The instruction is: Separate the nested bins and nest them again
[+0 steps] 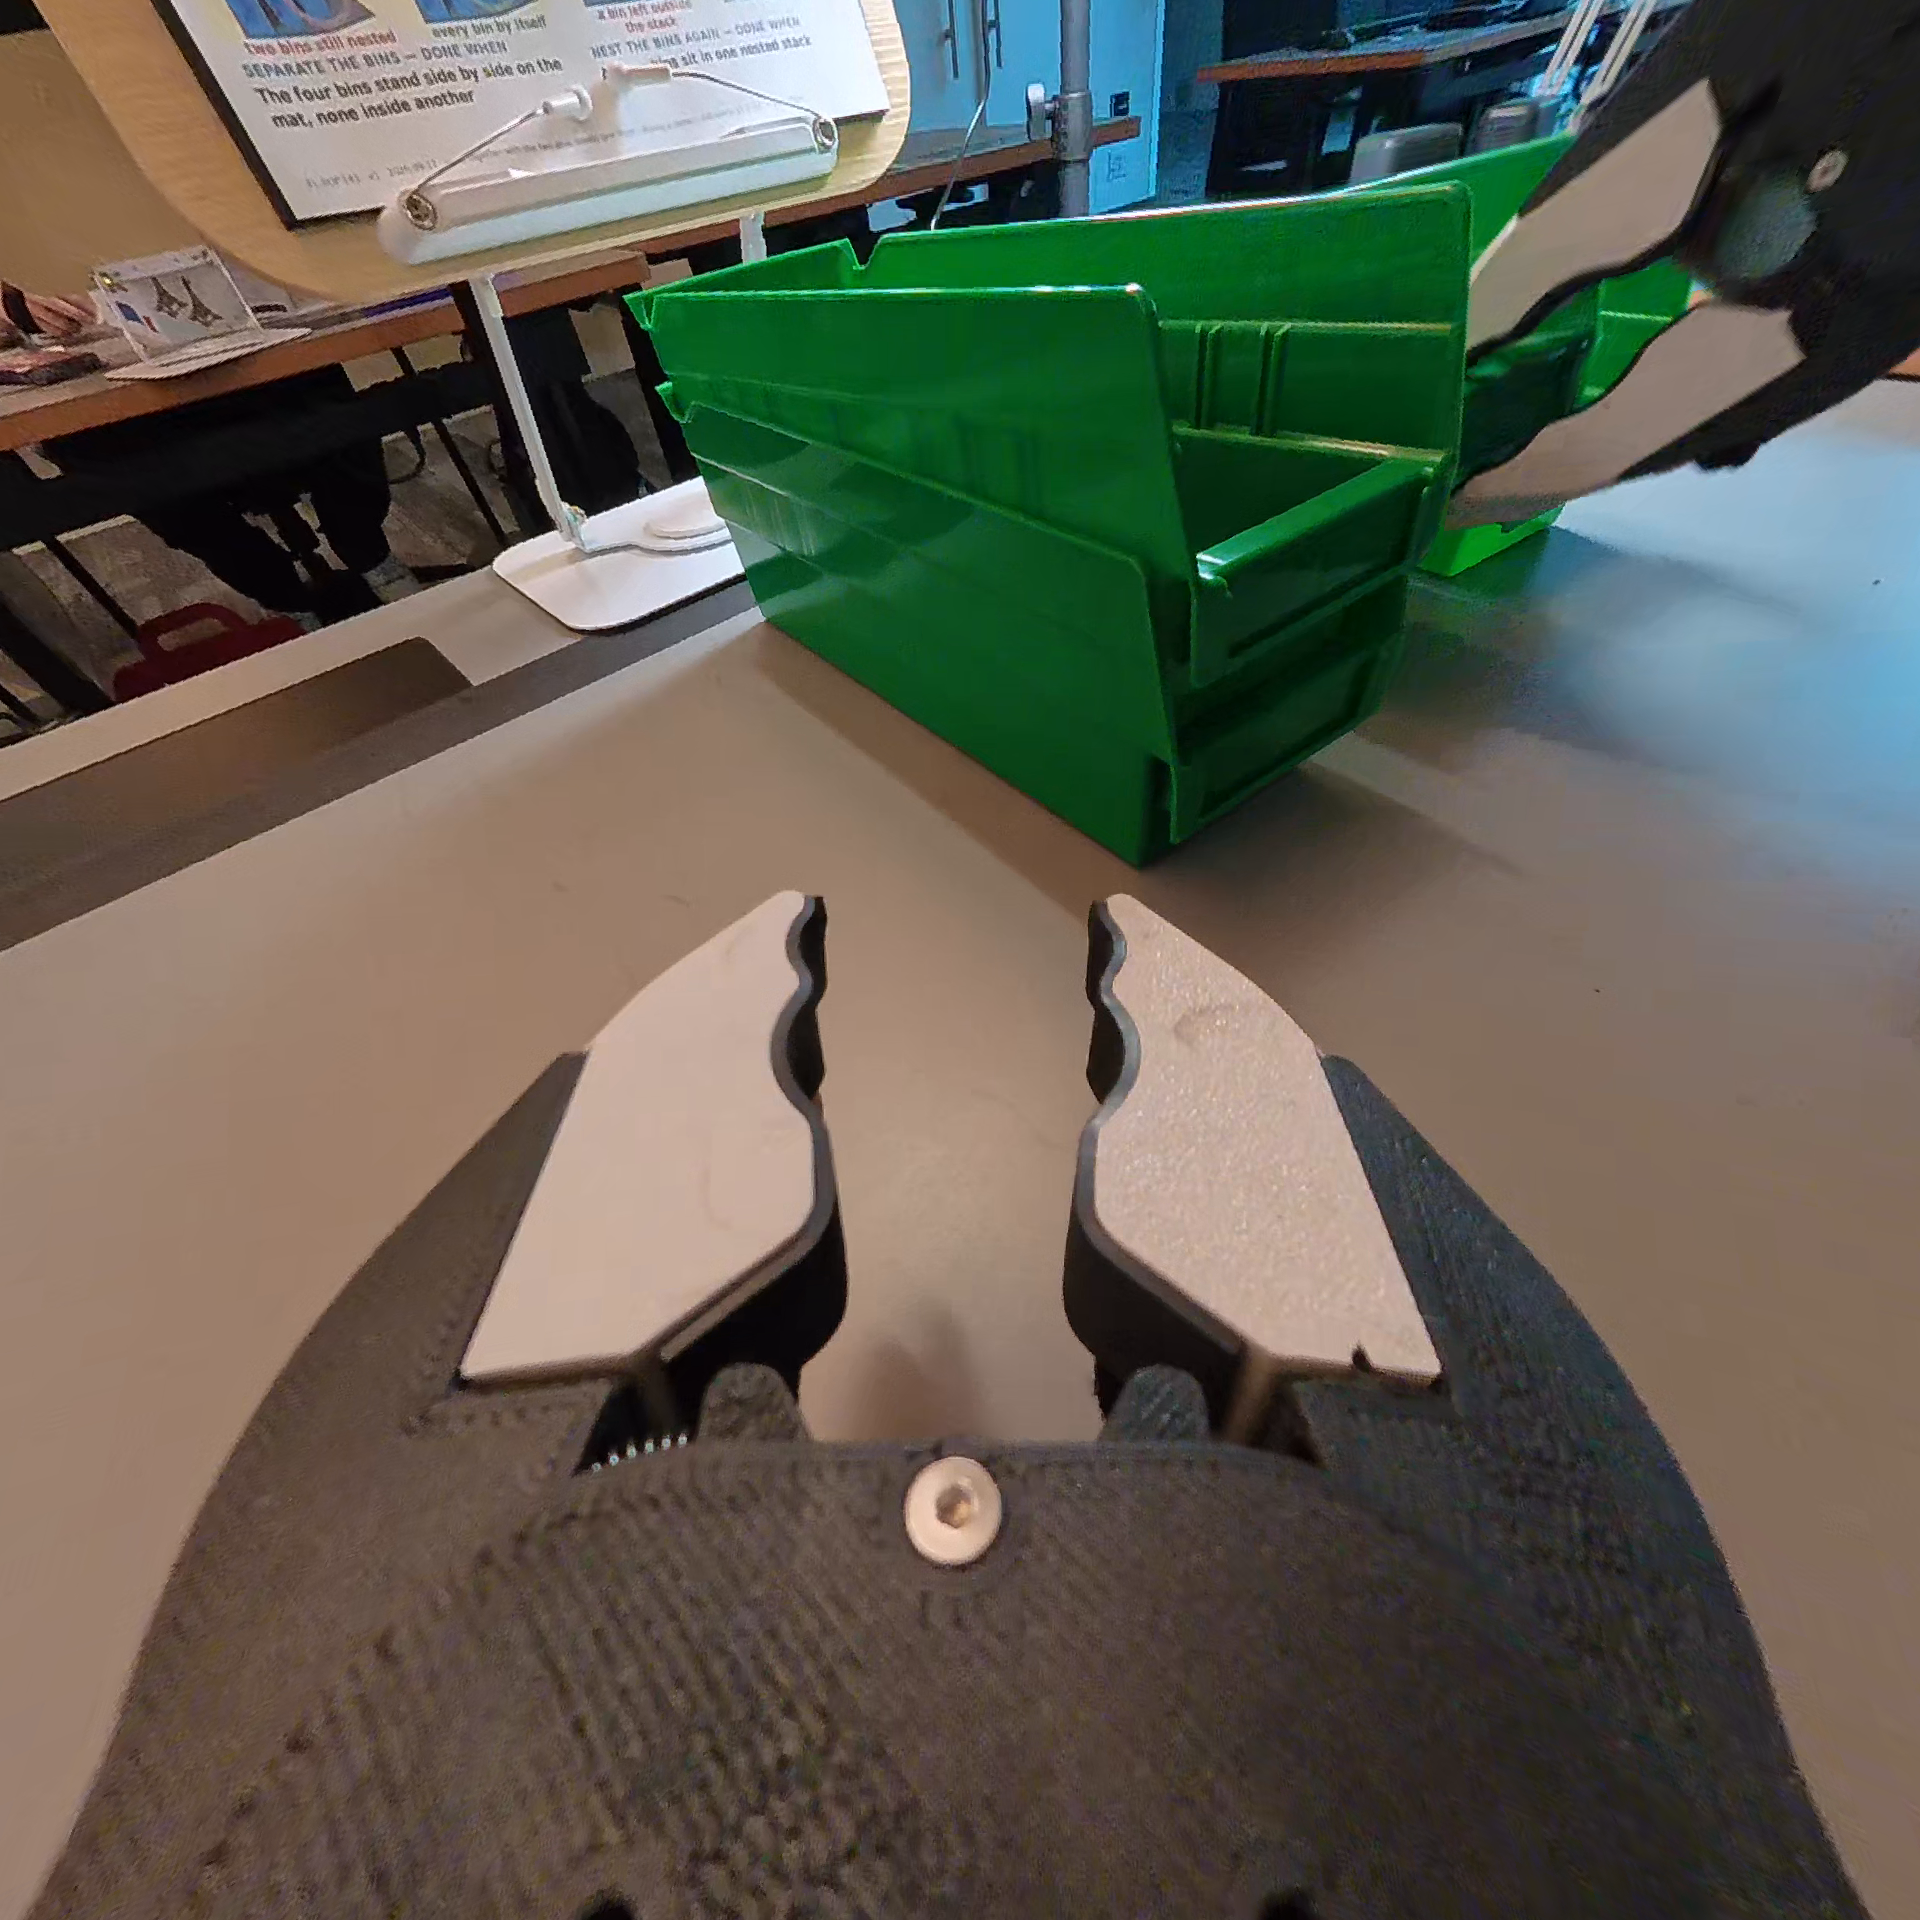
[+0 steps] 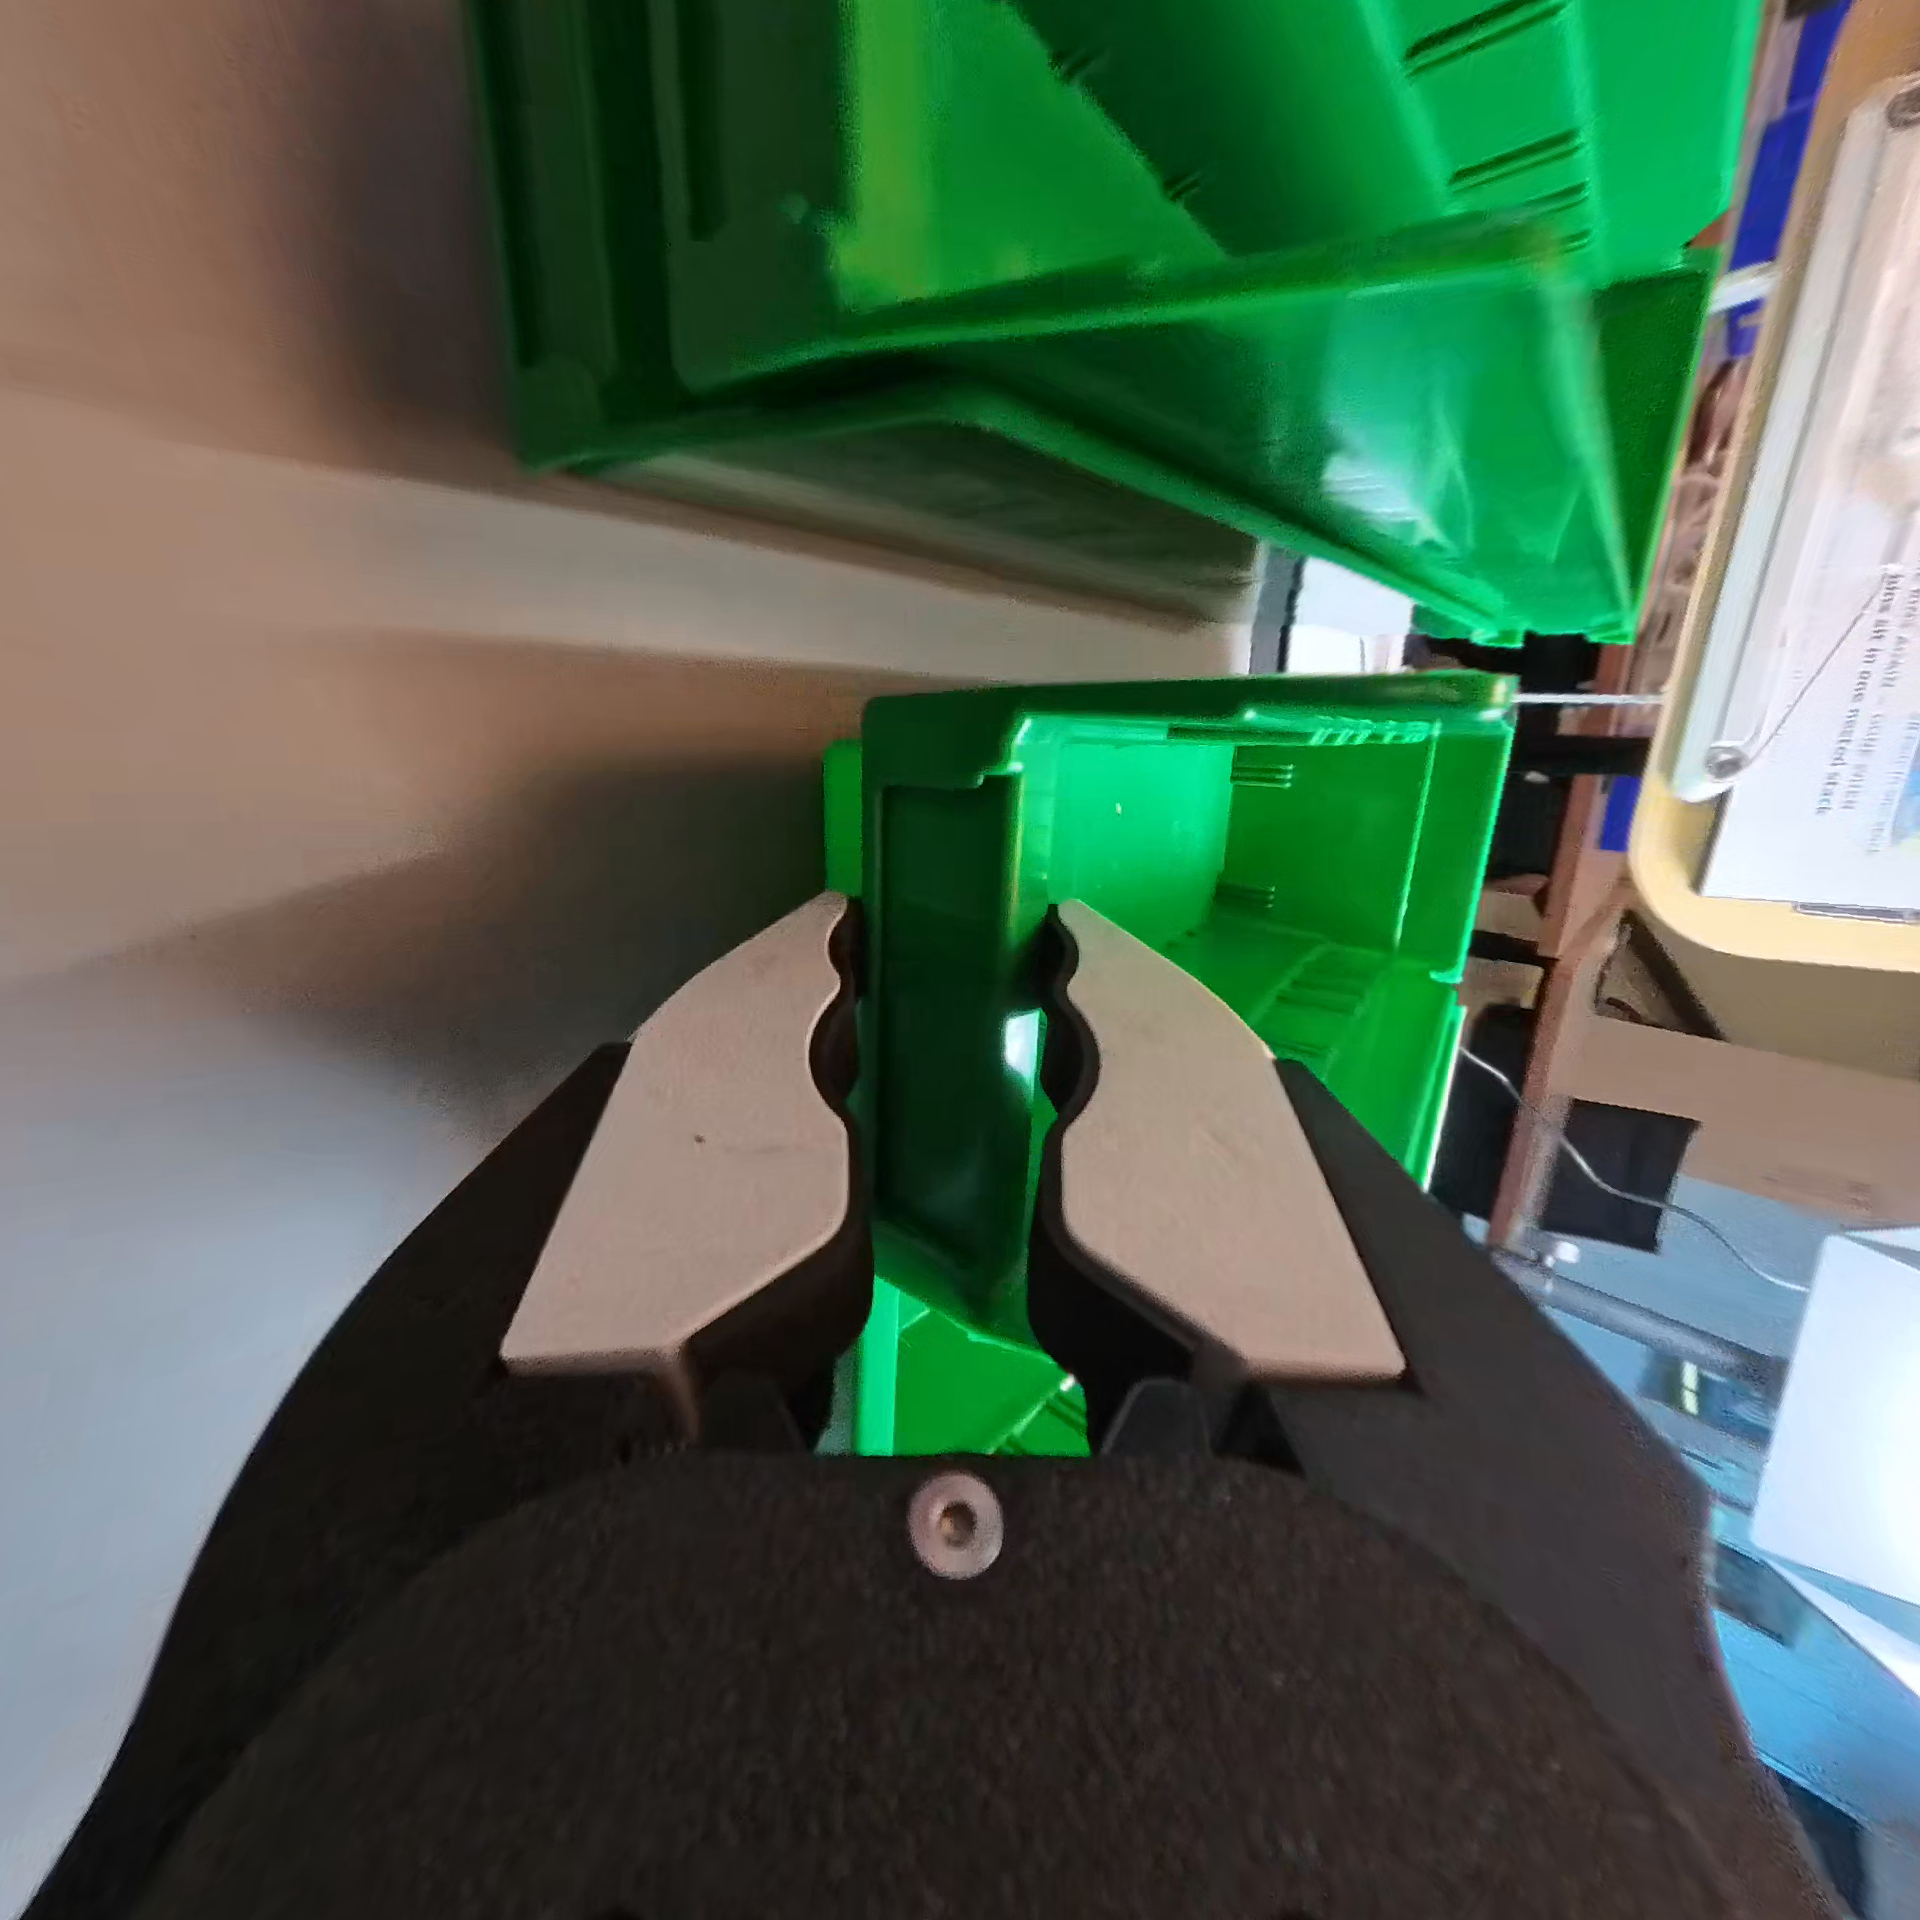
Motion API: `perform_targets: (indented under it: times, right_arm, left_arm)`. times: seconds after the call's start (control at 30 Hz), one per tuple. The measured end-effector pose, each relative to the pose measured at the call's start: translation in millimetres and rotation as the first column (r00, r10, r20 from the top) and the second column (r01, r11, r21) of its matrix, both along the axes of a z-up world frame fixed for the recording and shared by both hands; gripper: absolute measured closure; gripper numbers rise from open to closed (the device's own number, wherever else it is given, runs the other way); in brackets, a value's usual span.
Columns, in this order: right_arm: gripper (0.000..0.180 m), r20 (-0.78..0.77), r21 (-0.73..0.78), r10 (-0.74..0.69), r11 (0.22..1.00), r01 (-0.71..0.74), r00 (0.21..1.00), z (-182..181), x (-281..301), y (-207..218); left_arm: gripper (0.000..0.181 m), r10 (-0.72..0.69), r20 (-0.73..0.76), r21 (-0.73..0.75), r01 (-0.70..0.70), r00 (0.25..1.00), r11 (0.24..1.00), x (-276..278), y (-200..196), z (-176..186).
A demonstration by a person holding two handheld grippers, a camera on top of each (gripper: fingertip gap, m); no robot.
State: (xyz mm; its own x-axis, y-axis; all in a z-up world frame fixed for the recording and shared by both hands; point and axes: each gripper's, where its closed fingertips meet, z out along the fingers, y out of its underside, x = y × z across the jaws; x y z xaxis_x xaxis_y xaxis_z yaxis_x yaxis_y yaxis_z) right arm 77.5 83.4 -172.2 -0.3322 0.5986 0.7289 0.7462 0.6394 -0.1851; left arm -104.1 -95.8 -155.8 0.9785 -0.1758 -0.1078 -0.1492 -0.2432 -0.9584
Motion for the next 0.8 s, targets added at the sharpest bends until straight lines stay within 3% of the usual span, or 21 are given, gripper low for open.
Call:
perform_targets:
  times: [0.27, 0.37, 0.53, 0.67, 0.8]
  right_arm:
    - [0.147, 0.061, 0.08, -0.045, 0.996, 0.04, 0.997, -29, -4, 22]
    - [0.135, 0.058, 0.048, -0.05, 0.998, 0.048, 0.997, -32, -1, 17]
    - [0.135, -0.196, -0.161, -0.034, 0.987, 0.002, 0.98, 7, 4, -27]
    - [0.132, -0.466, -0.4, -0.141, 0.914, -0.066, 0.874, 47, 30, -59]
    - [0.13, -0.563, -0.546, -0.286, 0.833, -0.089, 0.775, 50, 71, -70]
  left_arm:
    - [0.132, -0.001, -0.005, 0.003, 0.001, 1.0, 1.0, 1, 0, 1]
    - [0.132, 0.001, 0.0, 0.007, -0.001, 1.0, 1.0, 0, -1, 2]
    - [0.132, -0.006, 0.0, 0.004, 0.006, 1.0, 1.0, 2, 0, 1]
    - [0.133, -0.041, -0.062, 0.011, 0.041, 0.997, 0.999, 11, 2, 6]
    - [0.134, -0.173, -0.176, -0.006, 0.175, 0.969, 0.985, 41, 7, 21]
